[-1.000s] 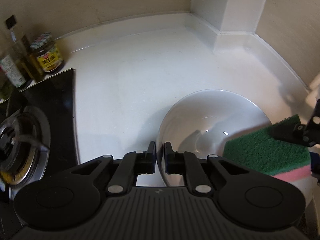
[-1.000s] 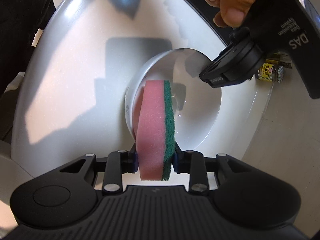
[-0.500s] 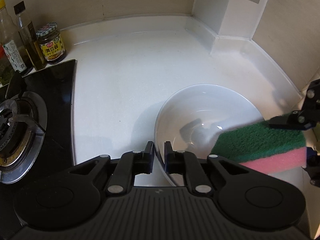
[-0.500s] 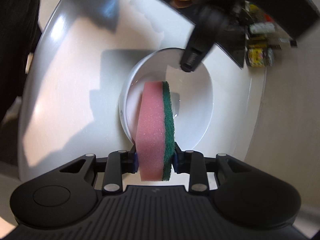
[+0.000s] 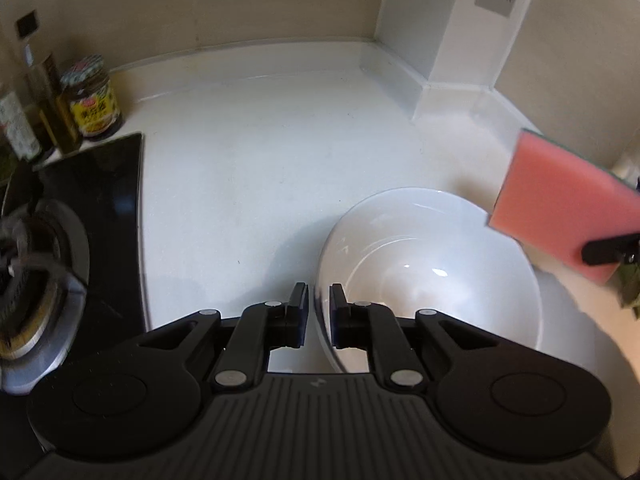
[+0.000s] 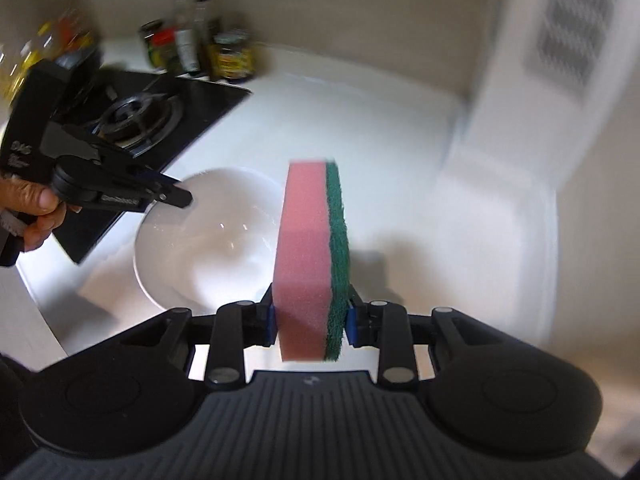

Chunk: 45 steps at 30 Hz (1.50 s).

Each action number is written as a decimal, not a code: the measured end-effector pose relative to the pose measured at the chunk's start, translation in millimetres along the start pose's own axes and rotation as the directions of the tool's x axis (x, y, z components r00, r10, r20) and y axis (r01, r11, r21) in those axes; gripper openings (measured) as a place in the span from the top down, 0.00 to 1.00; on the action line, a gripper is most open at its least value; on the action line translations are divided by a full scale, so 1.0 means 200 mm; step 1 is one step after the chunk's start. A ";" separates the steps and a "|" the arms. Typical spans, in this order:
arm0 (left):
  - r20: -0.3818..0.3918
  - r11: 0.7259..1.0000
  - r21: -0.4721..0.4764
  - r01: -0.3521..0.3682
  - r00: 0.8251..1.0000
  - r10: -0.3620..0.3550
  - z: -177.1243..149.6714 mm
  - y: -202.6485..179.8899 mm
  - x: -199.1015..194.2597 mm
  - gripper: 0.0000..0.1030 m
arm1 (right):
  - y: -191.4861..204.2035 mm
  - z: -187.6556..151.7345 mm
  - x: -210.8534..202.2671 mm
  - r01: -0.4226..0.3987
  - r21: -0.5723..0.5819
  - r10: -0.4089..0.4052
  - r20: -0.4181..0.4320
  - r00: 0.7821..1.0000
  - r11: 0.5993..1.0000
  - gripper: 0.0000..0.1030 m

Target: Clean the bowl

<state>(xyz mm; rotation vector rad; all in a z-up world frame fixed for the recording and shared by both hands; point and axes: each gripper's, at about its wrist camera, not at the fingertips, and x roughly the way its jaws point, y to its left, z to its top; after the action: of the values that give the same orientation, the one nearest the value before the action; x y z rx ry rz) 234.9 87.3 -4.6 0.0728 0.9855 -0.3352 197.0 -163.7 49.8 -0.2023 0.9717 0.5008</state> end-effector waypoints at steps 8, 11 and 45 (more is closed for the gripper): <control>-0.008 0.994 0.103 0.020 1.000 -0.020 0.06 -0.03 0.05 0.86 | 0.00 -0.05 0.14 0.125 0.088 -0.132 0.077 0.988 0.988 0.74; -0.017 0.992 0.109 0.055 0.998 -0.054 0.09 -0.02 0.09 0.87 | 0.04 -0.09 0.25 0.108 0.076 -0.110 0.017 0.994 0.991 0.74; -0.047 0.964 0.264 -0.028 0.998 0.041 0.00 -0.15 -0.03 0.89 | 0.28 -0.29 0.41 0.142 0.096 -0.146 0.032 0.989 0.985 0.74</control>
<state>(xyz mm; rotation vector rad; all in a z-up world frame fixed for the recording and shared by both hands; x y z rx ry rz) 222.4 59.4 2.6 0.3419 0.9861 -0.4330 164.5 -110.5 -47.3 -0.1761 0.9327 0.3249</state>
